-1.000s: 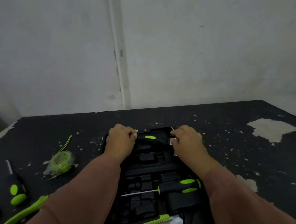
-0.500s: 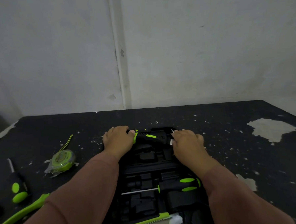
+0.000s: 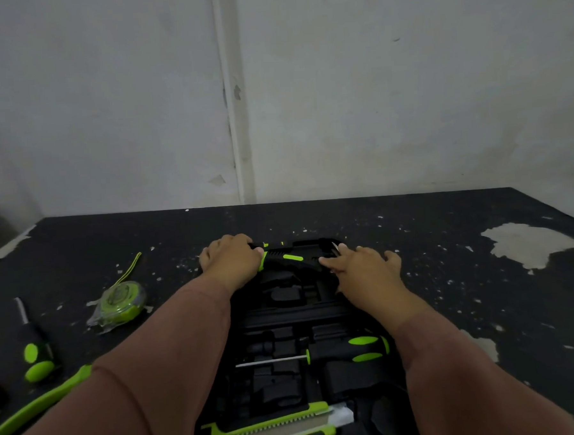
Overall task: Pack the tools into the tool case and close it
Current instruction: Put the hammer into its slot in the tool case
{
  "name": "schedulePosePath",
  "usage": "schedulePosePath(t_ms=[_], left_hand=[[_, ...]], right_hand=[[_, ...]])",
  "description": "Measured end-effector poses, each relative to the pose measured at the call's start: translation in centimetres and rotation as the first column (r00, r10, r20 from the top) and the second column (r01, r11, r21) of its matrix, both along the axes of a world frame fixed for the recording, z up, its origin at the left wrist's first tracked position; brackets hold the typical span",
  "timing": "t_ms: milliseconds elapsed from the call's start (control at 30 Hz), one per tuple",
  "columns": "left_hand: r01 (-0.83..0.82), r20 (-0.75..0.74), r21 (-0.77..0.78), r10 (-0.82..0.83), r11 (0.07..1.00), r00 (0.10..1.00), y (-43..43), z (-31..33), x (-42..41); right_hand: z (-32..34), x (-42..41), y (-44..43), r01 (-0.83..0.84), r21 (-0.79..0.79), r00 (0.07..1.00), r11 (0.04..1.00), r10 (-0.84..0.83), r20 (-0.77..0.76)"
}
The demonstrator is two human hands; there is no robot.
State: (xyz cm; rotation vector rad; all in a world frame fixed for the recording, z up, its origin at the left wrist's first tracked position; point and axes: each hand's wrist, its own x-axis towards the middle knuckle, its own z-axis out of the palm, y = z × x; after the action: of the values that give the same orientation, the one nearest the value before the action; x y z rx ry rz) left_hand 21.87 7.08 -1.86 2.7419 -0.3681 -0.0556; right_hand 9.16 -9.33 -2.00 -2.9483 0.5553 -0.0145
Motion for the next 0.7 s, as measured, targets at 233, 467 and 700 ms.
schedulePosePath(t_ms=[233,467,700], left_hand=[[-0.023,-0.063,0.053,0.027,0.998,0.998,-1.0,0.4,0.3],[-0.024,-0.060,0.074,0.029,0.997,0.998,-1.3,0.1,0.5],[0.033,-0.031,0.048,-0.032,0.998,0.999,-0.8,-0.1,0.1]], right_hand=[[0.4,0.2,-0.2,0.001,0.028,0.999,1.000,0.000,-0.033],[1.2,0.8,-0.6,-0.020,-0.029,0.995,0.999,0.017,-0.094],[0.7,0.2,-0.1,-0.007,-0.009,0.996,1.000,0.006,-0.092]])
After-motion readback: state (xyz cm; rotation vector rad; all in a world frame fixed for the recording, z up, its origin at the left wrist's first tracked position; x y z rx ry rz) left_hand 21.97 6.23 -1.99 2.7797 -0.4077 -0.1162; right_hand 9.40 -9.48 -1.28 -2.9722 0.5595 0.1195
